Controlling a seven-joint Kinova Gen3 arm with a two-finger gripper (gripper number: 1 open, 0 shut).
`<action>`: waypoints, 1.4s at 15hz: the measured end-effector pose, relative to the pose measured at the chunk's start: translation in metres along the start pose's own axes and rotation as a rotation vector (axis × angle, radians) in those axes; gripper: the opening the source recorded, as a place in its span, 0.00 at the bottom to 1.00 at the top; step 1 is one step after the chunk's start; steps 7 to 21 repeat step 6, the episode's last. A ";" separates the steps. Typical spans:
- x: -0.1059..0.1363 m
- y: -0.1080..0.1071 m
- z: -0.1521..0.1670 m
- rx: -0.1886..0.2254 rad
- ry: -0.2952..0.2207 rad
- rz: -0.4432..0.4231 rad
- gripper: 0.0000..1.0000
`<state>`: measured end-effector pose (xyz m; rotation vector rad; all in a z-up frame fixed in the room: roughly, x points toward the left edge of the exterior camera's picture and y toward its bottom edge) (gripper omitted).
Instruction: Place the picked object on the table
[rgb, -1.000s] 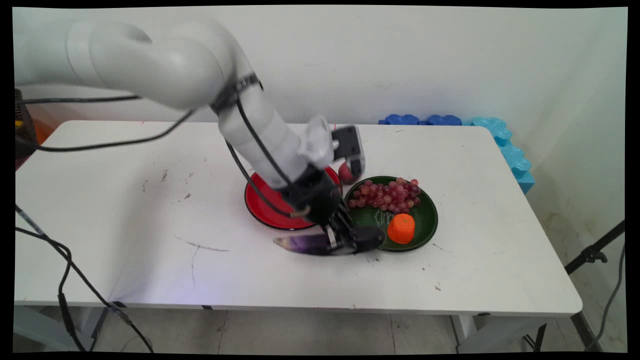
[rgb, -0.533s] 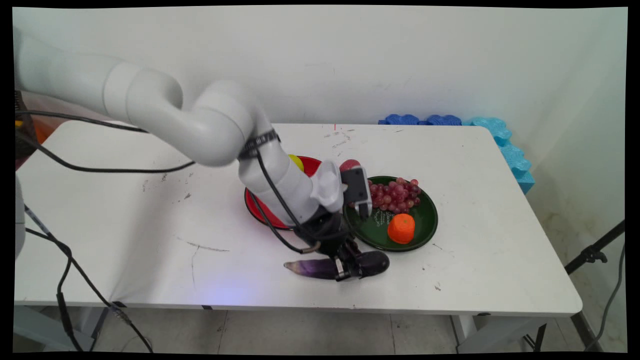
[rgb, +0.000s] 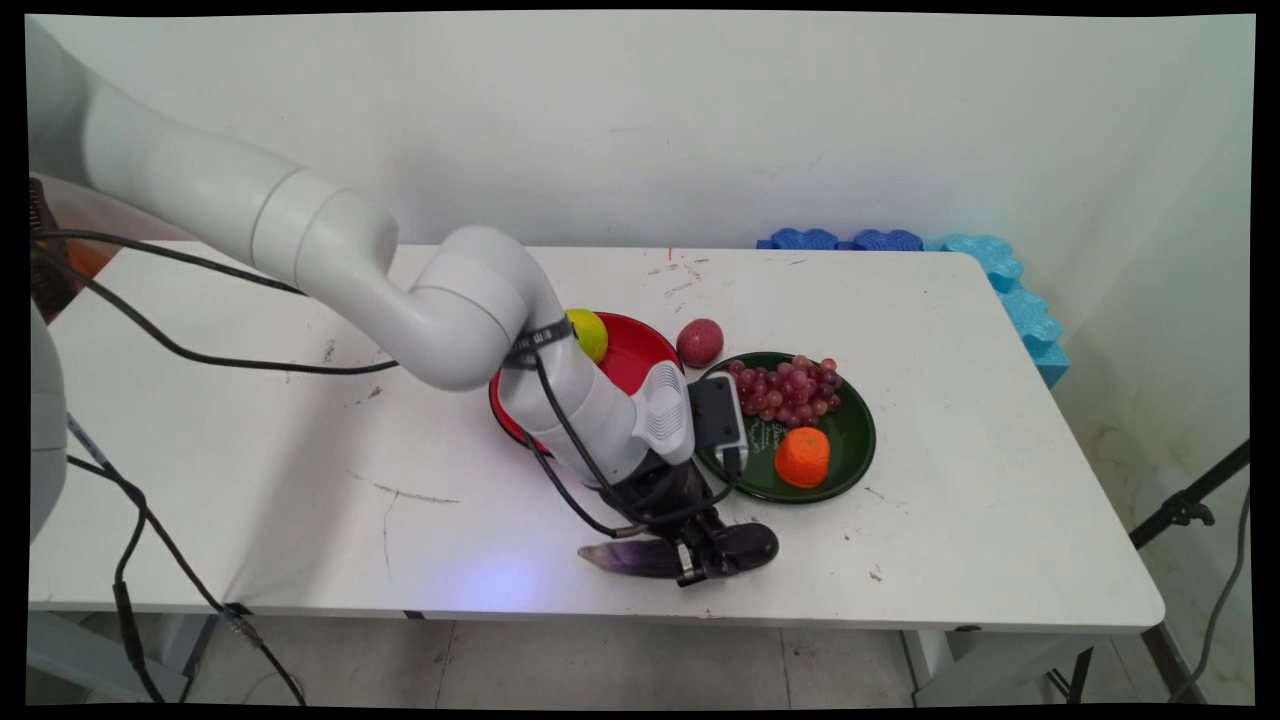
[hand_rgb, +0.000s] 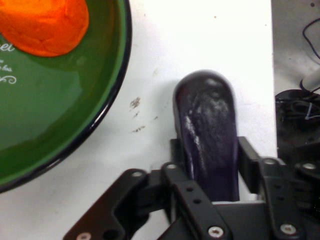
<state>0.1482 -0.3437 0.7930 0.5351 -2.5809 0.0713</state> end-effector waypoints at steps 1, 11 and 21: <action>-0.001 0.000 0.003 0.002 0.001 0.001 1.00; 0.007 -0.004 0.006 0.012 0.015 -0.008 1.00; 0.007 -0.004 0.006 0.012 0.015 -0.008 1.00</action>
